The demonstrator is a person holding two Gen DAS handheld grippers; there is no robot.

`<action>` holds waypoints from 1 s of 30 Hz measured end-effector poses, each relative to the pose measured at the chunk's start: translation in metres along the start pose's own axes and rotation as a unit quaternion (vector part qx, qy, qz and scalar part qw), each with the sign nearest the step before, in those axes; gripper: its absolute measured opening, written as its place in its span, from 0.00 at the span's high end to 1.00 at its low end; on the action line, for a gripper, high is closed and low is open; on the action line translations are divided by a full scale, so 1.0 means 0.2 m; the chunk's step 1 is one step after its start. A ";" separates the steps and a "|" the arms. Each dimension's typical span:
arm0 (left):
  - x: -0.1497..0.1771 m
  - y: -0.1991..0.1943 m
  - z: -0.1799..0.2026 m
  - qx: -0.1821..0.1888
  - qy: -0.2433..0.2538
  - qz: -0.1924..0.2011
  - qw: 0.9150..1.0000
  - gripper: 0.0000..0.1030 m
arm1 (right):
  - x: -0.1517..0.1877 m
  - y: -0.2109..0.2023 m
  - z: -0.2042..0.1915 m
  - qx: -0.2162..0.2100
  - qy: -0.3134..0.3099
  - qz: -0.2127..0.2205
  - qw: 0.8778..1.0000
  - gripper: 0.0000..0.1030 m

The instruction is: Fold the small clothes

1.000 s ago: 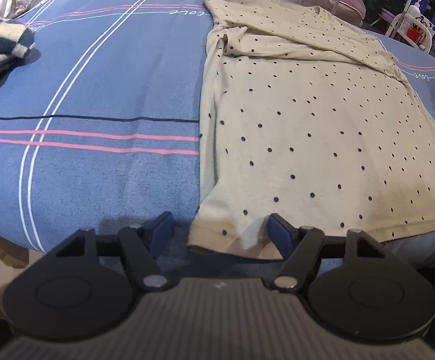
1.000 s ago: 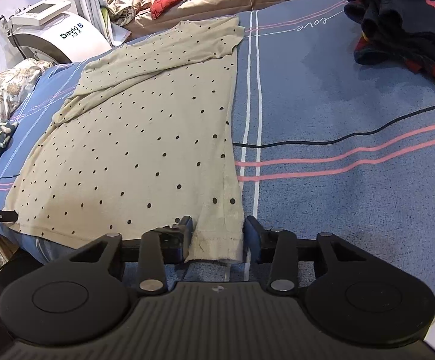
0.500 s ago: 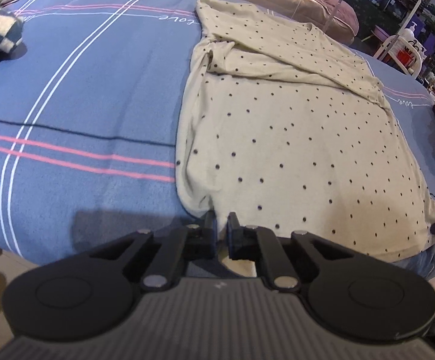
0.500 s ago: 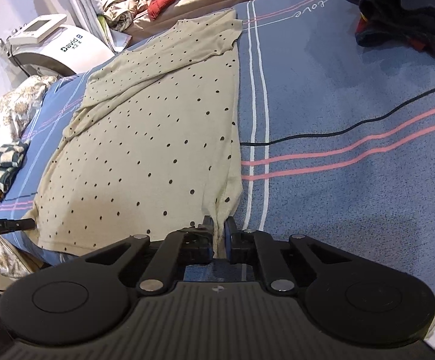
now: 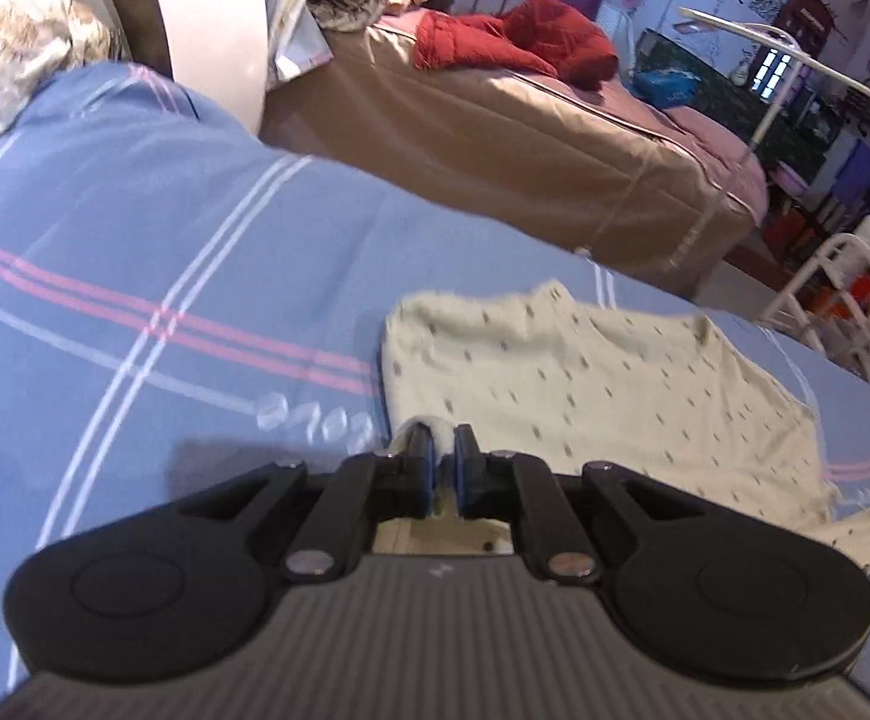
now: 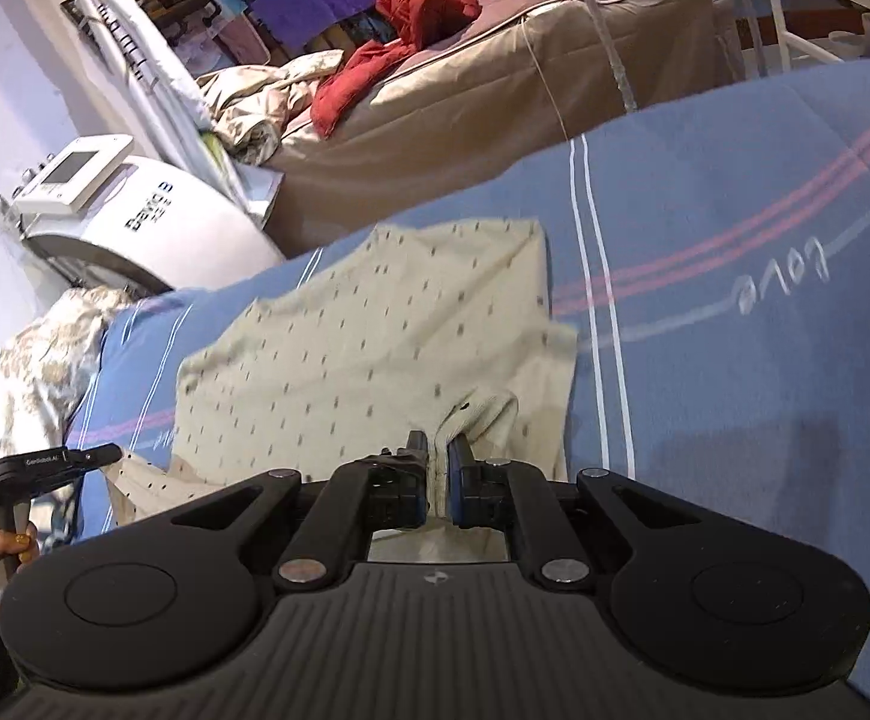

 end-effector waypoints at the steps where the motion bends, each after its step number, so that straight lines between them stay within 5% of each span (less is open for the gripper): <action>1: -0.11 0.07 0.01 -0.008 0.003 0.001 1.000 0.94 | -0.08 0.06 -0.01 0.001 0.010 0.001 1.000 0.88; 7: -0.51 0.47 0.04 -0.050 -0.005 -0.023 0.998 0.94 | -0.44 0.41 0.09 0.042 0.046 -0.010 0.998 0.88; 14: -0.62 0.64 -0.04 -0.071 -0.009 -0.010 0.997 0.93 | -0.49 0.57 0.19 0.060 0.052 -0.023 0.997 0.88; 16: -0.61 0.61 -0.07 -0.086 -0.005 0.003 0.996 0.84 | -0.50 0.56 0.21 0.062 0.061 -0.013 0.996 0.89; 17: -0.60 0.58 -0.07 -0.082 -0.001 0.008 0.997 0.68 | -0.50 0.54 0.22 0.058 0.065 -0.006 0.996 0.86; 18: -0.59 0.55 -0.06 -0.074 0.009 0.012 0.997 0.52 | -0.50 0.52 0.21 0.058 0.063 0.004 0.996 0.80; 19: -0.56 0.51 -0.05 -0.069 0.023 0.016 0.997 0.48 | -0.50 0.49 0.20 0.070 0.051 0.021 0.996 0.61; 20: -0.53 0.47 -0.02 -0.065 0.040 0.020 0.997 0.46 | -0.50 0.44 0.18 0.095 0.029 0.044 0.994 0.31; 22: -0.45 0.40 0.05 -0.056 0.079 0.025 0.995 0.46 | -0.47 0.34 0.14 0.130 -0.027 0.111 0.985 0.00; 24: -0.35 0.37 0.14 -0.032 0.118 0.011 0.992 0.46 | -0.42 0.29 0.08 0.127 -0.095 0.133 0.978 0.01; 28: -0.20 0.44 0.32 -0.019 0.187 -0.024 0.982 0.47 | -0.28 0.38 -0.12 0.079 -0.248 0.053 0.964 0.42; 30: -0.19 0.55 0.36 -0.050 0.202 -0.026 0.978 0.47 | -0.23 0.48 -0.17 0.087 -0.285 0.000 0.954 0.60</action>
Point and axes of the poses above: each gripper's, at about its wrist camera, not at the fingertips, and y roughly the way its jaws point, z to its right, x to its underside, the point moved 4 cm from there along y, roughly the way its jaws point, and after that the axes turned 10 degrees about -z, right-handed, at the moved point
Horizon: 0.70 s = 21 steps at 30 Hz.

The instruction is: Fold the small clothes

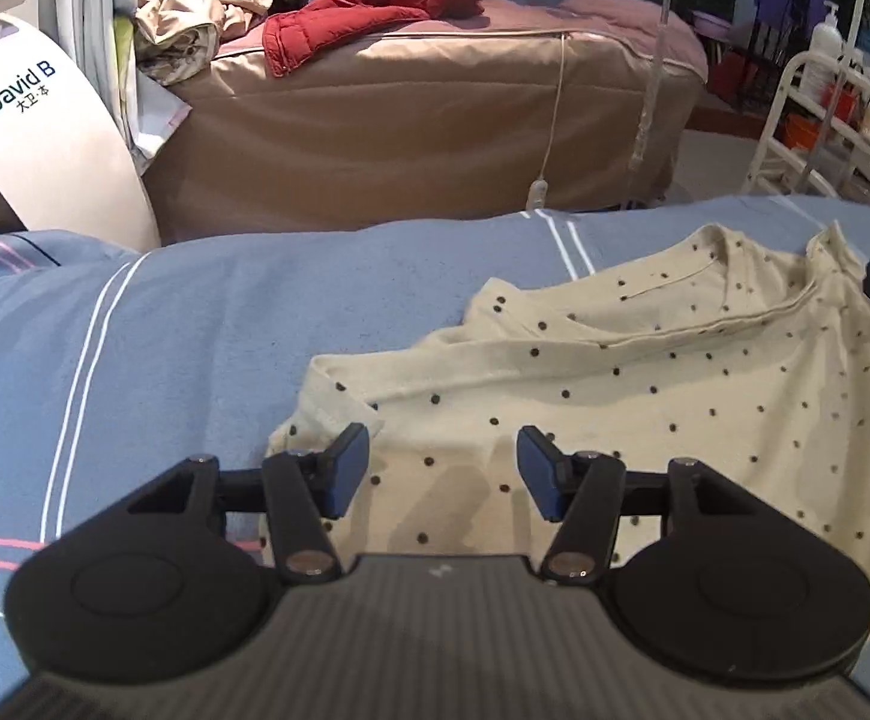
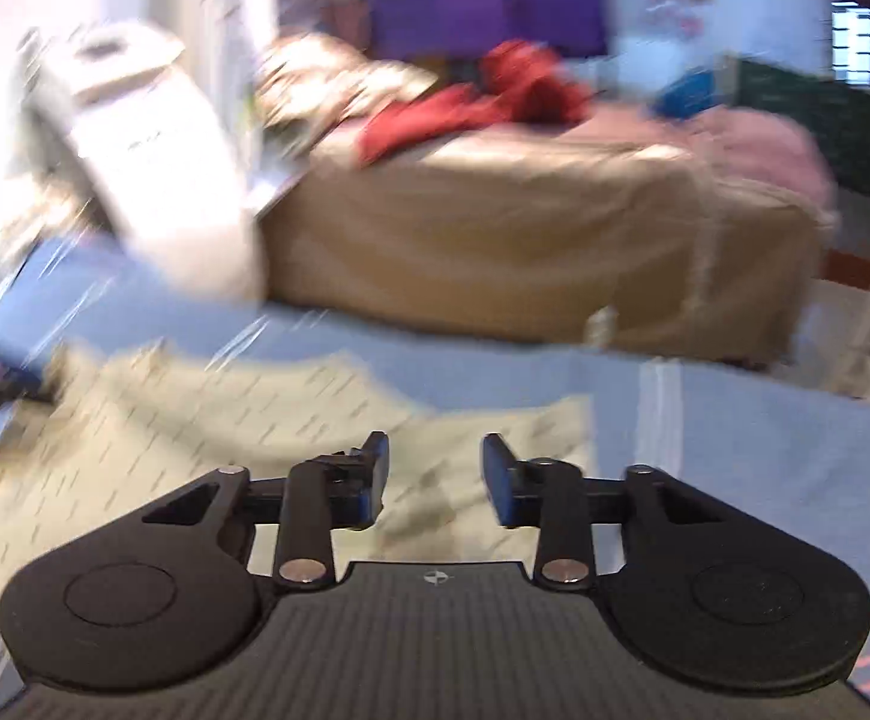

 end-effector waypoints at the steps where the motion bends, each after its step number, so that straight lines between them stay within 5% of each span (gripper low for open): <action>1: -0.02 0.05 0.00 -0.017 -0.003 -0.002 1.000 0.47 | 0.00 0.04 -0.03 0.016 -0.016 -0.012 1.000 0.68; 4: -0.09 0.17 -0.07 -0.074 -0.033 0.015 0.997 0.47 | -0.02 0.15 -0.01 0.043 0.003 -0.033 0.999 0.67; 6: -0.13 0.22 -0.14 -0.095 -0.055 0.023 0.994 0.35 | -0.04 0.19 0.05 0.058 0.026 -0.030 0.998 0.67; 9: -0.17 0.26 -0.23 -0.152 -0.071 0.022 0.986 0.32 | -0.07 0.21 0.12 0.079 0.038 -0.018 0.996 0.68; 13: -0.17 0.25 -0.30 -0.147 -0.088 0.017 0.985 0.27 | -0.09 0.19 0.17 0.090 0.059 -0.013 0.994 0.64; 15: -0.15 0.20 -0.29 -0.183 -0.066 0.013 0.981 0.28 | -0.08 0.11 0.19 0.101 0.090 0.015 0.991 0.52; 16: -0.14 0.17 -0.28 -0.194 -0.056 0.011 0.979 0.28 | -0.06 0.06 0.21 0.098 0.108 0.027 0.989 0.37; 17: -0.12 0.12 -0.25 -0.198 -0.049 0.014 0.979 0.27 | -0.04 0.01 0.22 0.094 0.126 0.035 0.987 0.13; 18: -0.10 0.06 -0.21 -0.192 -0.042 0.022 0.980 0.20 | -0.01 -0.04 0.22 0.094 0.140 0.038 0.985 0.02; 20: -0.02 -0.10 -0.10 -0.165 -0.024 0.047 0.985 0.00 | 0.05 -0.14 0.18 0.090 0.134 0.043 0.986 0.00; 21: 0.01 -0.17 -0.03 -0.152 -0.011 0.058 0.987 0.00 | 0.08 -0.18 0.15 0.087 0.119 0.040 0.988 0.00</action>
Point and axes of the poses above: each gripper's, at about its wrist camera, not at the fingertips, and y roughly the way its jaws point, z to its right, x to its underside, the point moved 4 cm from there along y, roughly the way its jaws point, and after that the axes turned 10 degrees about -z, right-handed, at the moved point
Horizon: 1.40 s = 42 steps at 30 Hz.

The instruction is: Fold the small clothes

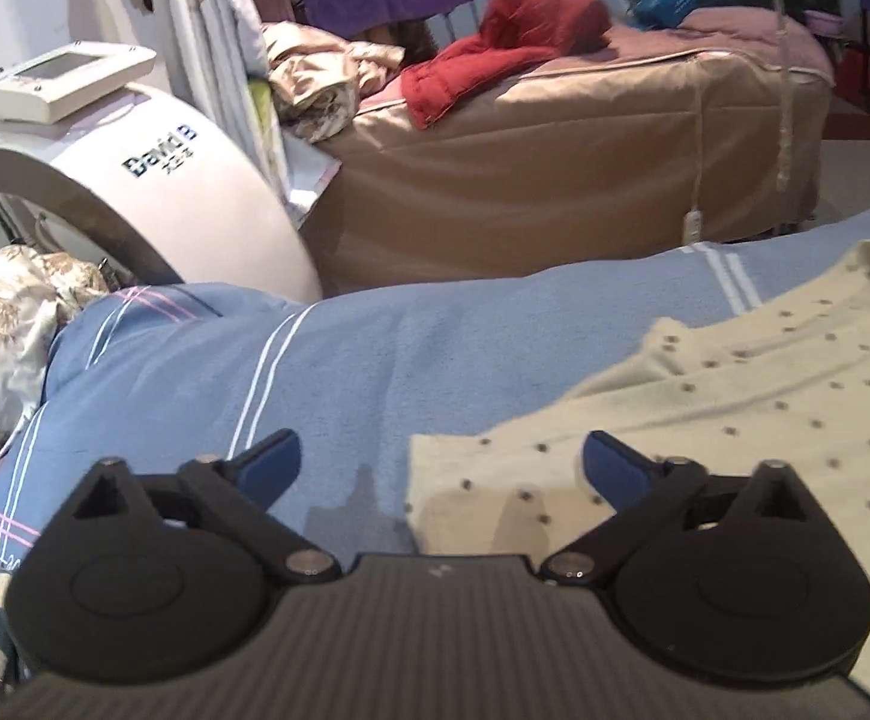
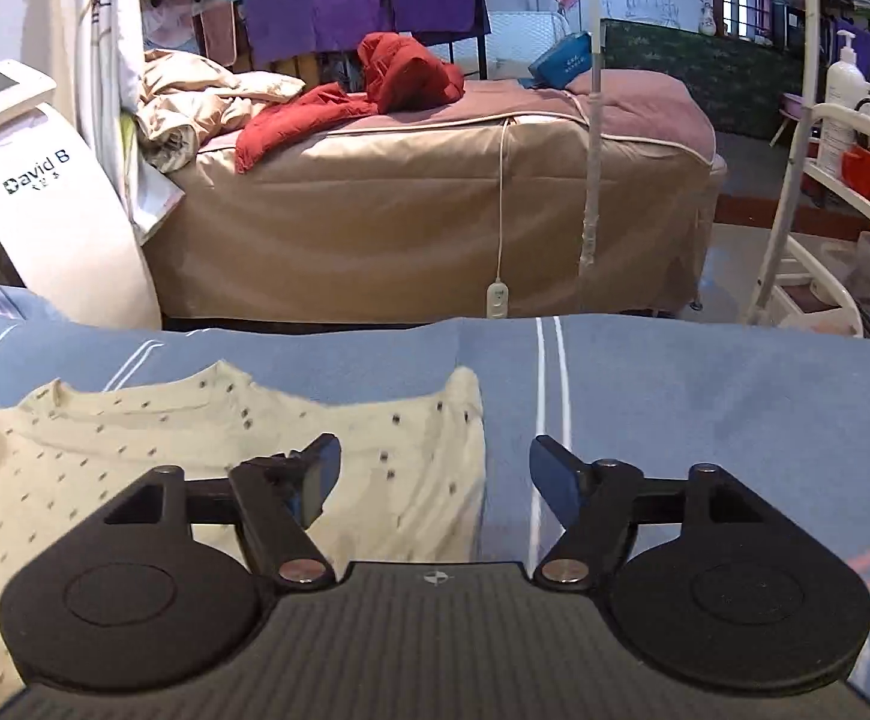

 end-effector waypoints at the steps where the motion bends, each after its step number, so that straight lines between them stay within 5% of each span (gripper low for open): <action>1: 0.04 -0.09 0.05 0.012 0.012 0.009 1.000 0.00 | 0.04 -0.05 -0.02 0.002 -0.017 -0.004 1.000 0.00; 13: 0.40 -0.67 0.67 0.139 0.043 0.002 0.989 0.00 | 0.35 -0.39 -0.06 -0.031 -0.044 -0.031 0.998 0.00; 22: 0.70 -0.82 1.15 0.224 0.053 -0.023 0.973 0.01 | 0.35 -0.35 0.20 -0.106 0.102 -0.056 0.988 0.00; 27: 0.74 -0.80 1.33 0.290 -0.017 -0.028 0.957 0.07 | 0.36 -0.27 0.29 -0.156 0.187 -0.070 0.967 0.00; 31: 0.72 -0.81 1.44 0.249 0.017 0.039 0.968 0.16 | 0.39 -0.25 0.27 -0.161 0.184 -0.079 0.966 0.00; 33: 0.71 -0.83 1.53 0.230 0.081 0.064 0.968 0.16 | 0.40 -0.24 0.29 -0.163 0.185 -0.085 0.965 0.00; 34: 0.71 -0.85 1.58 0.188 0.131 0.088 0.969 0.16 | 0.41 -0.23 0.31 -0.165 0.188 -0.088 0.964 0.00; 36: 0.72 -0.86 1.69 0.124 0.220 0.120 0.960 0.15 | 0.41 -0.21 0.33 -0.166 0.191 -0.091 0.963 0.00; 40: 0.71 -0.81 1.87 0.066 0.329 0.153 0.930 0.16 | 0.40 -0.16 0.36 -0.168 0.204 -0.096 0.960 0.00; 41: 0.69 -0.80 1.90 0.053 0.341 0.163 0.924 0.18 | 0.39 -0.16 0.37 -0.176 0.213 -0.097 0.956 0.00; 42: 0.67 -0.79 1.94 0.045 0.353 0.166 0.920 0.32 | 0.37 -0.15 0.37 -0.185 0.221 -0.097 0.953 0.00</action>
Point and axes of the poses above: each gripper's, at about its wrist camera, not at the fingertips, and y roughly the way its jaws point, z to its right, x to its underside, the point moved 4 cm from there along y, roughly the way its jaws point, and after that the axes turned 10 degrees about -z, right-handed, at the moved point
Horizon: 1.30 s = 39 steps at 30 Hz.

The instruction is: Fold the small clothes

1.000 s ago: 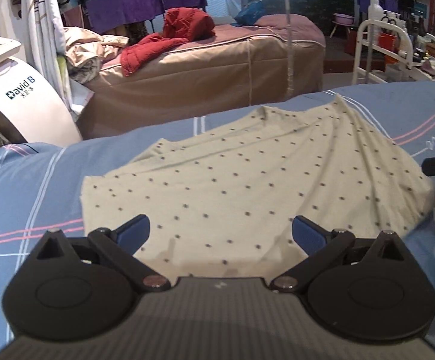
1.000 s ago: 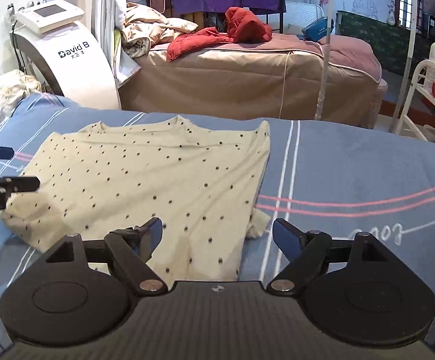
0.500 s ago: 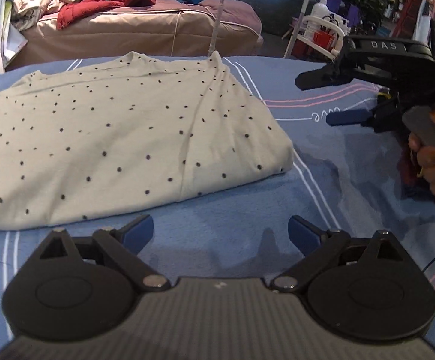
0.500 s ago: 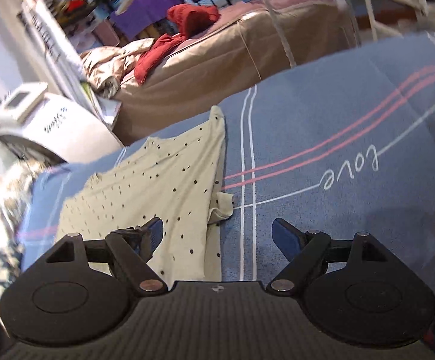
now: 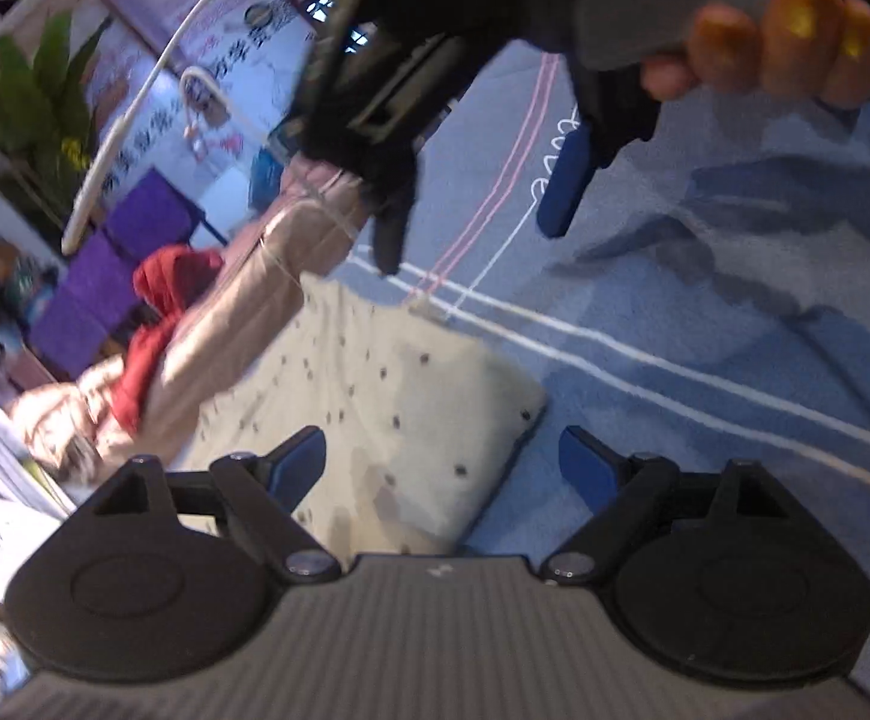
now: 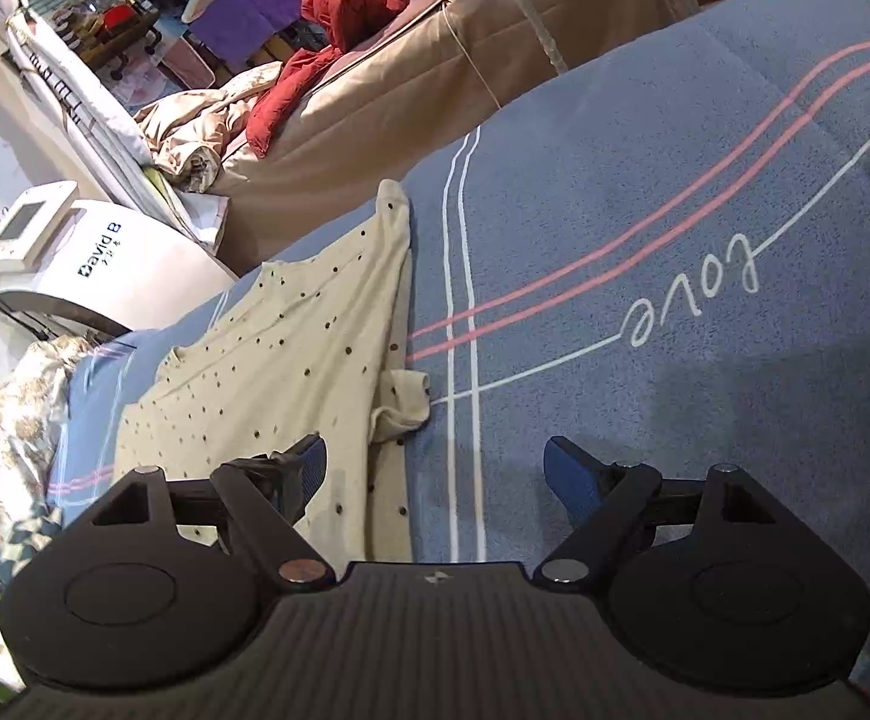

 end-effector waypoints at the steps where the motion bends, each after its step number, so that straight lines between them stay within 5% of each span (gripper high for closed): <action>1: -0.04 0.03 0.01 0.004 0.011 -0.005 1.000 0.44 | -0.02 0.00 0.00 -0.010 0.009 0.000 1.000 0.00; 2: -0.07 0.08 0.02 0.013 0.017 -0.016 1.000 0.73 | -0.04 0.01 0.01 -0.014 0.016 0.001 1.000 0.00; 3: -0.10 0.13 0.02 0.022 0.014 -0.031 0.999 0.87 | -0.06 0.01 0.01 -0.014 0.020 0.004 1.000 0.00; 7: -0.11 0.21 -0.14 0.088 -0.095 -0.058 0.990 0.89 | -0.12 0.03 0.00 -0.012 0.022 0.008 1.000 0.00; 9: -0.06 0.20 -0.29 0.132 -0.172 -0.068 0.974 0.90 | -0.13 0.04 0.00 -0.025 0.030 0.006 0.999 0.00; 12: 0.03 0.21 -0.55 0.195 -0.283 -0.068 0.937 0.91 | -0.14 0.10 0.00 -0.055 0.050 -0.013 0.997 0.00; 17: 0.15 0.24 -0.78 0.202 -0.329 -0.078 0.919 0.91 | -0.17 0.21 0.01 -0.078 0.090 -0.029 0.993 0.00; 20: 0.19 0.23 -0.79 0.198 -0.320 -0.082 0.923 0.91 | -0.20 0.27 0.01 -0.125 0.125 -0.040 0.983 0.00; 22: 0.19 0.22 -0.77 0.207 -0.326 -0.082 0.919 0.91 | -0.22 0.31 0.00 -0.126 0.136 -0.050 0.981 0.00; 25: 0.19 0.13 -0.70 0.208 -0.307 -0.073 0.926 0.89 | -0.25 0.33 -0.03 -0.132 0.129 -0.050 0.981 0.00; 26: 0.18 0.13 -0.68 0.209 -0.296 -0.072 0.929 0.76 | -0.26 0.35 -0.03 -0.133 0.127 -0.054 0.981 0.00; 29: 0.17 0.05 -0.59 0.171 -0.260 -0.057 0.949 0.13 | -0.30 0.37 -0.03 -0.143 0.137 -0.056 0.979 0.00; 30: 0.17 0.03 -0.56 0.148 -0.247 -0.045 0.956 0.05 | -0.30 0.38 -0.03 -0.143 0.132 -0.058 0.979 0.00; 39: -0.02 -0.08 -0.21 0.089 -0.072 -0.004 0.993 0.13 | -0.32 0.39 0.01 -0.139 0.130 -0.077 0.979 0.00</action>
Point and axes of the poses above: each gripper's, at about its wrist camera, not at the fingertips, and y roughly the way its jaws point, z to its right, x to its underside, the point moved 4 cm from there along y, roughly the way its jaws point, and after that the axes turned 10 degrees about -z, right-handed, at the moved point
